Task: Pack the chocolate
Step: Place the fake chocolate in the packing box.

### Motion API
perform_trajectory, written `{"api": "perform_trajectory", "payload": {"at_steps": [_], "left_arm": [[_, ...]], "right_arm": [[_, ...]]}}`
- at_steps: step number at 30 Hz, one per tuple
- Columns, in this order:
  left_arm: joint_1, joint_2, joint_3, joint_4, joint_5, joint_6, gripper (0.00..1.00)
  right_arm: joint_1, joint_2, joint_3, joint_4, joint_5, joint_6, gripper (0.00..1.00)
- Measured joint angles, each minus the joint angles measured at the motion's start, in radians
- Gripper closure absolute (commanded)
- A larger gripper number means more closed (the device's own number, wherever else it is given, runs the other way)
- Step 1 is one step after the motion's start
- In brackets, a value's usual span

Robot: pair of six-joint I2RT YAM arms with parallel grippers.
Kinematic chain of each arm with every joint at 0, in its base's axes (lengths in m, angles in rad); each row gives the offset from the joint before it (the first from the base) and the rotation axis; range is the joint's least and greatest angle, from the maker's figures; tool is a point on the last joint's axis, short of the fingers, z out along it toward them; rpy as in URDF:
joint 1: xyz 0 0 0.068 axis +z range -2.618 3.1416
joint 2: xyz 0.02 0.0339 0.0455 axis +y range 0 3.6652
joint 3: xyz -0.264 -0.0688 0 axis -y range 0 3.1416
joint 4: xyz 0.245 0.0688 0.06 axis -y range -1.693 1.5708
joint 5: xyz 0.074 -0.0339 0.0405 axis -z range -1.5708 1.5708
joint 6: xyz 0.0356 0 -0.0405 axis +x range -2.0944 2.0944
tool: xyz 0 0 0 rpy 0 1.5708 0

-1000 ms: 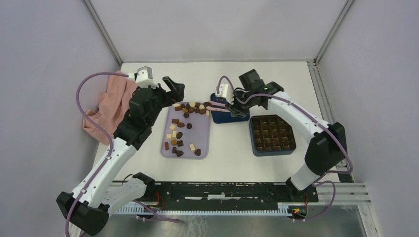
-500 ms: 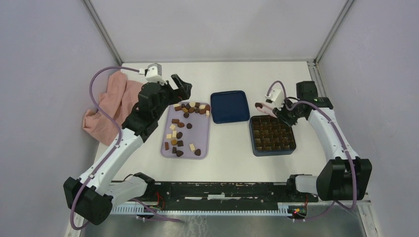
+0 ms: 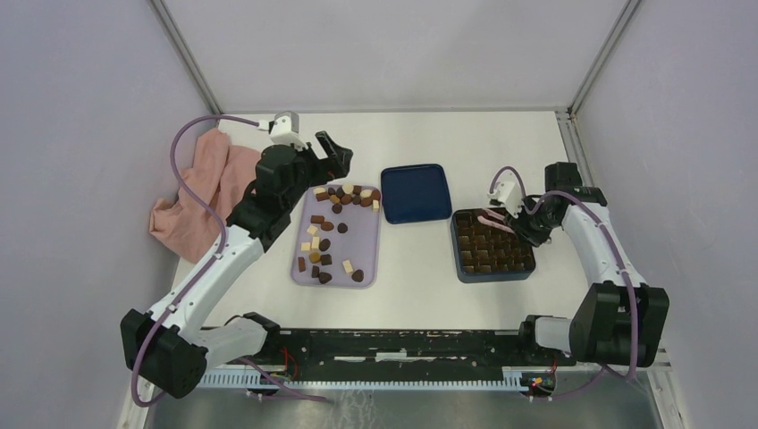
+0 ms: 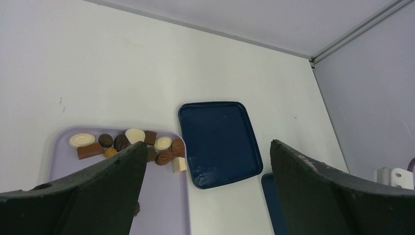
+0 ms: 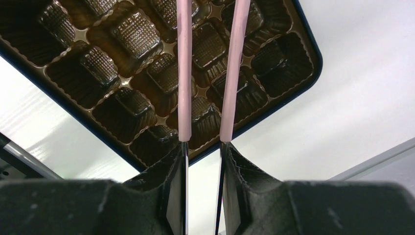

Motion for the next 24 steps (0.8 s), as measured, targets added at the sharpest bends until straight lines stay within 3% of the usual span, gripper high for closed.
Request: {"api": "perform_trajectory", "payload": {"at_steps": [10,24], "left_arm": [[0.000,-0.066,-0.021,0.002,-0.009,0.000,0.01],[0.000,-0.056,-0.022,0.002,-0.009,0.000,0.01]], "right_arm": [[0.000,0.070,0.000,0.014,0.026,-0.016,0.74],[0.000,0.098,0.000,0.030,0.026,-0.004,0.60]]}}
